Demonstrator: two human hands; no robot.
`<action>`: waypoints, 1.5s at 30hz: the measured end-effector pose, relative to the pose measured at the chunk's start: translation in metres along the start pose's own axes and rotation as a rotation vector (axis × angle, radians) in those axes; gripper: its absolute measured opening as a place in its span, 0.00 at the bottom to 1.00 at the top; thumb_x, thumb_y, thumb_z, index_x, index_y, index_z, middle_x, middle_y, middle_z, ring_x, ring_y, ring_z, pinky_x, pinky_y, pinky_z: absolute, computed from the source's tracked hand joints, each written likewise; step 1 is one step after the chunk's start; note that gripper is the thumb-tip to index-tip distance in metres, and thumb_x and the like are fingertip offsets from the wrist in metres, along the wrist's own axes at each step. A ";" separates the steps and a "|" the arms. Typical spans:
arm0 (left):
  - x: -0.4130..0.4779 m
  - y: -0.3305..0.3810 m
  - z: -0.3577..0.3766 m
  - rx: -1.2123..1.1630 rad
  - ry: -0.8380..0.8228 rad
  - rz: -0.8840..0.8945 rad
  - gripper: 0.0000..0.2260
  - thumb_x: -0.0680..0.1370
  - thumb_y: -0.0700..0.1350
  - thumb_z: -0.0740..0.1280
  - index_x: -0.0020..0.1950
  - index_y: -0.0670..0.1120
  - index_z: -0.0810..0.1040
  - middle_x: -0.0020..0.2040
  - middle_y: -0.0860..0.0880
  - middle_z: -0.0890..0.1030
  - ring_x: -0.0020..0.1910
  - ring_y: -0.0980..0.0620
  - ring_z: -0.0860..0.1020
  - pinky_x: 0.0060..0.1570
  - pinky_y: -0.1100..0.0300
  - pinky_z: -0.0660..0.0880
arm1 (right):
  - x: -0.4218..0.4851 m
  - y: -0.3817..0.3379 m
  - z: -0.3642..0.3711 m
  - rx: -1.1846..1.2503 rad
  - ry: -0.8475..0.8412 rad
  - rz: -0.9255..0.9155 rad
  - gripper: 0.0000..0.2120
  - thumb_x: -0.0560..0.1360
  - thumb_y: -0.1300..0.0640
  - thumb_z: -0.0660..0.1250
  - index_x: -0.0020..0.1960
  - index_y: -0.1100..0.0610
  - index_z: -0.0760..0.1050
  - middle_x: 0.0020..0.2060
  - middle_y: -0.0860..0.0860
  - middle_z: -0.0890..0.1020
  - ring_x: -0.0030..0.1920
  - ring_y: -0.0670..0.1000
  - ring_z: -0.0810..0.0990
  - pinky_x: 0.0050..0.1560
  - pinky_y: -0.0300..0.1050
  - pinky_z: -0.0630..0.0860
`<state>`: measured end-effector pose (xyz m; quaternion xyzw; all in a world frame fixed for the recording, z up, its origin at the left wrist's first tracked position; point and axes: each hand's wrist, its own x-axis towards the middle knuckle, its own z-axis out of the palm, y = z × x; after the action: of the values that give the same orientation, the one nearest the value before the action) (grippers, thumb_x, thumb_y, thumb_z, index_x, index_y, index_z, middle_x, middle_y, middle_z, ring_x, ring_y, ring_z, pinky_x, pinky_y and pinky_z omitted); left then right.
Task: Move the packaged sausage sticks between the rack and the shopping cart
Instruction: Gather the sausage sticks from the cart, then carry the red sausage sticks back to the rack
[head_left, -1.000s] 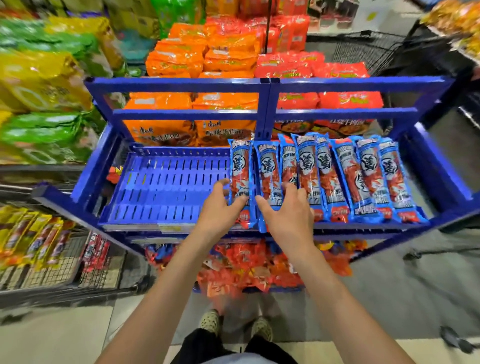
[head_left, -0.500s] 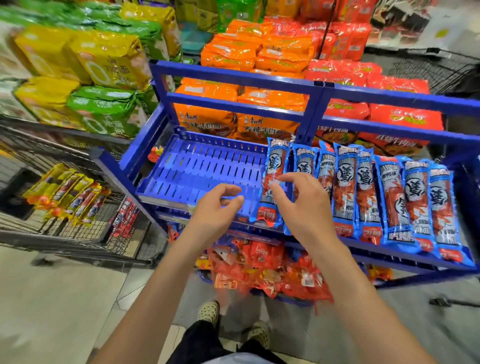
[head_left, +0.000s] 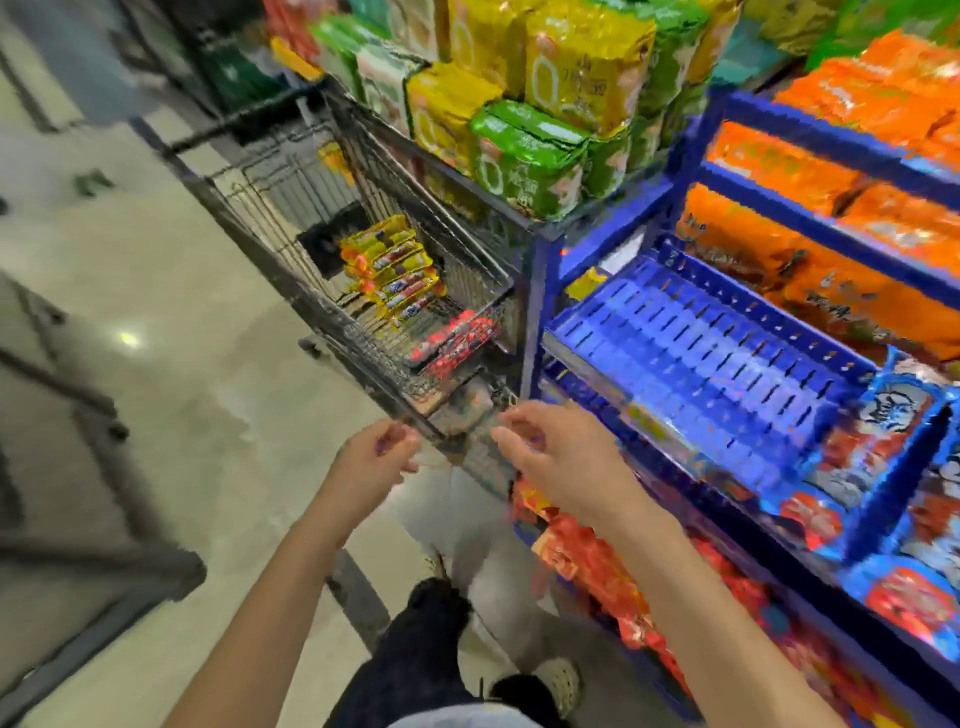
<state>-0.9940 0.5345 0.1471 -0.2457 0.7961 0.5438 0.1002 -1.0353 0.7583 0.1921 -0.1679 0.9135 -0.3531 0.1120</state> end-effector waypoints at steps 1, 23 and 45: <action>0.002 -0.017 -0.015 -0.015 0.030 -0.052 0.03 0.79 0.42 0.66 0.48 0.46 0.78 0.47 0.42 0.83 0.39 0.48 0.82 0.41 0.52 0.77 | 0.009 -0.001 0.018 -0.045 -0.066 -0.010 0.13 0.76 0.46 0.64 0.49 0.54 0.80 0.44 0.51 0.85 0.48 0.54 0.82 0.50 0.51 0.77; 0.082 -0.237 -0.201 -0.130 0.035 -0.689 0.08 0.80 0.41 0.63 0.53 0.40 0.79 0.50 0.40 0.82 0.38 0.48 0.80 0.36 0.61 0.74 | 0.137 -0.042 0.251 -0.134 -0.582 0.494 0.16 0.75 0.46 0.66 0.52 0.57 0.80 0.49 0.53 0.84 0.53 0.53 0.81 0.54 0.44 0.74; 0.370 -0.149 -0.301 0.322 -0.343 -0.531 0.07 0.79 0.44 0.62 0.50 0.45 0.79 0.48 0.45 0.82 0.38 0.50 0.81 0.34 0.63 0.73 | 0.364 -0.011 0.309 0.151 -0.358 0.906 0.15 0.76 0.48 0.64 0.32 0.51 0.74 0.33 0.49 0.81 0.41 0.54 0.80 0.44 0.45 0.74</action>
<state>-1.2044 0.1113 -0.0154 -0.3305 0.7516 0.3996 0.4077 -1.2669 0.4228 -0.0563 0.1969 0.8329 -0.2997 0.4215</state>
